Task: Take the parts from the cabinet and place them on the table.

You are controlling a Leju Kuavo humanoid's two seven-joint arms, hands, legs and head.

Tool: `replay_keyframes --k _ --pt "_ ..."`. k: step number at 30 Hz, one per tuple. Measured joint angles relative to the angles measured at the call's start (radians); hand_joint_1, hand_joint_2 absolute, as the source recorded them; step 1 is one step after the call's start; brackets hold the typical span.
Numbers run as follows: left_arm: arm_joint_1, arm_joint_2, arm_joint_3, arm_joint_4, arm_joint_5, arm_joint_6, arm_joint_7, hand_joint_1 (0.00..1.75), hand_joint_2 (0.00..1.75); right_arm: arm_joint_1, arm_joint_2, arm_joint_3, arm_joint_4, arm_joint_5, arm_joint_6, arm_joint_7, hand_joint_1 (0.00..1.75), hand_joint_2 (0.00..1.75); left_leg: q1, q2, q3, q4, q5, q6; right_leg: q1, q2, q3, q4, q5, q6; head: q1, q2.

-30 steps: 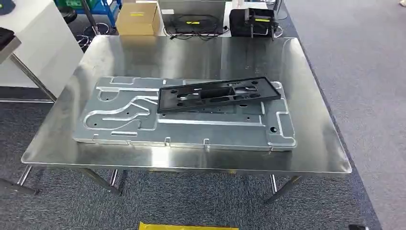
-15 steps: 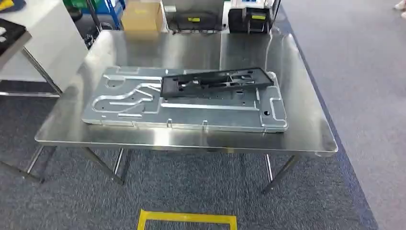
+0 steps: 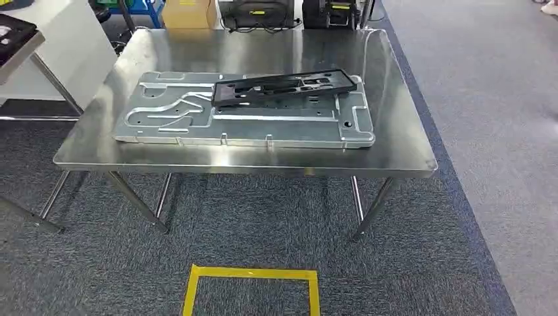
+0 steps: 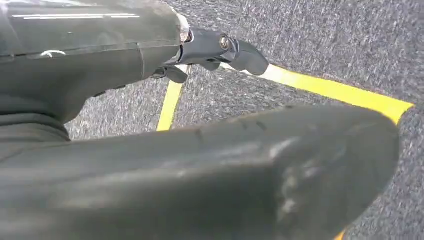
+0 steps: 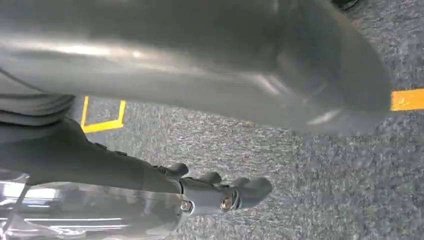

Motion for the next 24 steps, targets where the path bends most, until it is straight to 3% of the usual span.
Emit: replay_keyframes --k 1,2,3,4,5,6,8,9,10,11,13,14,15,16,18,19,20,21,23,24 --pt "0.002 0.0 0.0 0.0 0.0 0.0 0.0 0.0 0.0 -0.002 0.0 0.0 0.0 0.001 0.002 -0.001 0.0 0.0 0.001 -0.001 -0.014 0.032 -0.059 -0.003 0.001 -0.001 -0.015 0.0 0.012 -0.011 0.0 0.0" --pt "0.004 0.0 0.0 0.0 0.0 0.0 0.0 0.0 0.0 -0.002 0.0 0.0 0.0 0.002 0.002 -0.002 0.0 0.0 0.002 -0.001 -0.03 0.097 -0.135 -0.006 0.002 -0.002 -0.032 0.0 0.026 -0.014 0.0 0.0" --pt "0.004 -0.001 0.0 0.0 0.0 0.0 0.0 0.0 0.0 -0.001 0.0 0.0 0.001 0.005 -0.001 -0.003 0.0 0.0 0.002 -0.001 -0.046 0.173 -0.192 -0.008 0.004 -0.003 -0.049 0.001 0.039 -0.015 0.0 0.0" --pt "0.002 -0.002 0.0 0.0 -0.001 0.0 0.0 0.0 0.0 0.0 0.0 0.0 0.001 0.005 -0.002 -0.003 0.0 0.0 0.003 -0.001 -0.054 0.247 -0.222 -0.01 0.007 -0.003 -0.069 0.004 0.054 -0.015 0.0 0.0" --pt "0.001 -0.002 0.0 0.0 -0.003 0.0 0.0 0.0 0.0 0.0 0.0 0.0 0.001 0.006 -0.002 -0.003 0.0 0.0 0.004 -0.001 -0.051 0.291 -0.211 -0.011 0.009 -0.003 -0.089 0.008 0.067 -0.014 0.0 0.0" --pt "0.0 -0.002 0.0 0.0 -0.003 0.0 0.0 0.0 0.0 0.0 0.0 0.0 0.001 0.006 -0.002 -0.004 0.0 0.0 0.004 -0.001 -0.032 0.298 -0.172 -0.01 0.009 -0.004 -0.11 0.013 0.078 -0.014 0.0 0.0" --pt "-0.002 -0.002 0.0 0.0 -0.003 0.0 0.0 0.0 0.0 0.0 0.0 0.0 0.001 0.001 -0.001 -0.005 0.0 0.0 0.004 -0.005 0.053 0.217 -0.089 -0.001 0.011 0.007 -0.148 0.024 0.1 -0.007 0.0 0.0" --pt "-0.004 -0.002 0.0 0.0 -0.003 0.0 0.0 0.0 0.0 -0.004 0.003 -0.001 0.003 -0.007 0.001 -0.007 0.0 0.0 0.002 -0.029 0.134 0.116 -0.092 0.012 0.01 0.013 -0.163 0.03 0.113 -0.003 0.0 0.0" --pt "-0.005 0.0 0.0 0.0 -0.004 0.0 0.0 0.0 0.0 -0.01 0.01 -0.002 0.003 -0.012 0.003 -0.01 0.0 0.0 0.0 -0.059 0.218 0.013 -0.138 0.024 0.012 0.017 -0.17 0.032 0.122 0.002 0.0 0.0" --pt "-0.005 0.0 -0.001 0.0 -0.006 0.001 -0.001 0.0 0.0 -0.01 0.01 -0.003 0.004 -0.015 0.004 -0.011 0.0 0.0 -0.002 -0.061 0.261 -0.074 -0.165 0.026 0.013 0.021 -0.172 0.034 0.131 0.008 0.0 0.0" --pt "-0.007 -0.002 -0.001 0.0 -0.009 0.001 0.0 0.0 0.0 -0.011 0.013 -0.008 0.004 -0.016 0.0 -0.024 0.0 0.0 -0.009 -0.051 0.25 -0.075 -0.165 0.031 0.008 0.026 -0.179 0.026 0.159 0.02 0.0 0.0" --pt "-0.007 -0.003 -0.002 0.0 -0.011 0.001 0.0 0.0 0.0 -0.008 0.013 -0.01 0.004 -0.015 0.0 -0.028 0.0 0.0 -0.009 -0.046 0.244 -0.079 -0.151 0.039 0.012 0.033 -0.18 0.021 0.174 0.029 0.0 0.0" --pt "-0.008 -0.006 -0.002 0.001 -0.012 0.001 0.0 0.0 0.0 -0.005 0.013 -0.01 0.005 -0.014 0.001 -0.029 0.0 0.0 0.001 -0.036 0.233 -0.082 -0.134 0.046 0.005 0.034 -0.186 0.023 0.168 0.033 0.0 0.0" --pt "-0.009 -0.007 -0.002 0.001 -0.015 0.001 0.001 0.0 0.0 -0.004 0.015 -0.01 0.006 -0.013 0.001 -0.032 0.0 0.0 -0.002 -0.03 0.215 -0.082 -0.119 0.057 0.006 0.025 -0.202 0.054 0.1 0.035 0.0 0.0" --pt "-0.007 -0.007 -0.002 0.001 -0.014 0.001 0.001 0.0 0.0 -0.004 0.017 -0.01 0.006 -0.013 0.001 -0.032 0.0 0.0 -0.004 -0.021 0.181 -0.08 -0.093 0.061 0.002 0.017 -0.231 0.181 -0.04 0.041 0.0 0.0" --pt "-0.006 -0.007 -0.002 0.001 -0.015 0.001 0.001 0.0 0.0 -0.005 0.017 -0.01 0.006 -0.013 0.001 -0.032 0.0 0.0 -0.005 -0.015 0.162 -0.078 -0.079 0.061 0.001 0.017 -0.244 0.26 -0.08 0.046 0.0 0.0" --pt "-0.007 -0.007 -0.002 0.001 -0.014 0.001 0.001 0.0 0.0 -0.005 0.017 -0.01 0.006 -0.013 0.001 -0.033 0.0 0.0 -0.005 -0.011 0.138 -0.072 -0.064 0.059 0.0 0.016 -0.249 0.329 -0.079 0.05 0.0 0.0" --pt "-0.007 -0.007 -0.002 0.001 -0.014 0.001 0.001 0.0 0.0 -0.005 0.017 -0.01 0.006 -0.013 0.001 -0.033 0.0 0.0 -0.005 -0.008 0.118 -0.066 -0.053 0.057 -0.001 0.016 -0.24 0.354 -0.047 0.053 0.0 0.0" --pt "-0.008 -0.007 -0.002 0.001 -0.015 0.001 0.001 0.0 0.0 -0.005 0.017 -0.01 0.006 -0.013 0.001 -0.033 0.0 0.0 -0.003 -0.004 0.071 -0.047 -0.033 0.051 -0.003 0.013 -0.168 0.299 0.047 0.054 0.0 0.0" --pt "-0.008 -0.008 -0.002 0.001 -0.015 0.001 0.001 0.0 0.0 -0.006 0.017 -0.01 0.006 -0.013 0.001 -0.033 0.0 0.0 -0.002 -0.004 0.052 -0.037 -0.025 0.046 -0.003 0.013 -0.111 0.231 0.054 0.054 0.0 0.0"
